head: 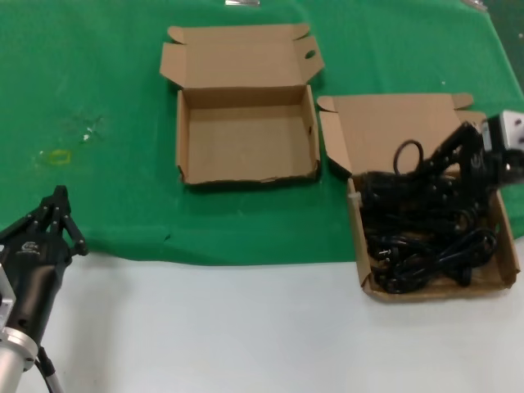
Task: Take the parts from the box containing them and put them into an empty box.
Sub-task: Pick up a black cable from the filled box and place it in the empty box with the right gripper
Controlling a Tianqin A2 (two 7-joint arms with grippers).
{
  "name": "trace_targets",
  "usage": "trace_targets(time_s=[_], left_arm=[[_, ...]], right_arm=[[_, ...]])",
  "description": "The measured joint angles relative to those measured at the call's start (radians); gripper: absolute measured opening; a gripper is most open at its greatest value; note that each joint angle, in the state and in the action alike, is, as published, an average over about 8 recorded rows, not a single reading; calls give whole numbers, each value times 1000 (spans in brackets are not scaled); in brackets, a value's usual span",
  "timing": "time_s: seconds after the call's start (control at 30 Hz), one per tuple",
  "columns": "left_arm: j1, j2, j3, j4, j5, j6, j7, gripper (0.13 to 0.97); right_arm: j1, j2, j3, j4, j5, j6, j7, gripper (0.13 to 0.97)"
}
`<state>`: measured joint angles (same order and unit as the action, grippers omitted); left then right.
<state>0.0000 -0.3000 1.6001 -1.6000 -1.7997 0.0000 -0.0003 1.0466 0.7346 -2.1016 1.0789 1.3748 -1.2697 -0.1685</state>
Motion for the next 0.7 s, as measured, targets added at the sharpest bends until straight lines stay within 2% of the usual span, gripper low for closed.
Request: trace_targets(time_s=[0.17, 0.37, 0.7], left_arm=[[0, 0, 0, 0, 0, 0, 0, 144], [0, 0, 0, 0, 0, 0, 0, 144], [0, 0, 0, 0, 0, 0, 0, 144]], right_arm=[[44, -28, 7, -3, 16, -17, 54, 215], [102, -105, -2, -69, 18, -6, 85, 215], [182, -295, -43, -271, -23, 123, 21, 214]])
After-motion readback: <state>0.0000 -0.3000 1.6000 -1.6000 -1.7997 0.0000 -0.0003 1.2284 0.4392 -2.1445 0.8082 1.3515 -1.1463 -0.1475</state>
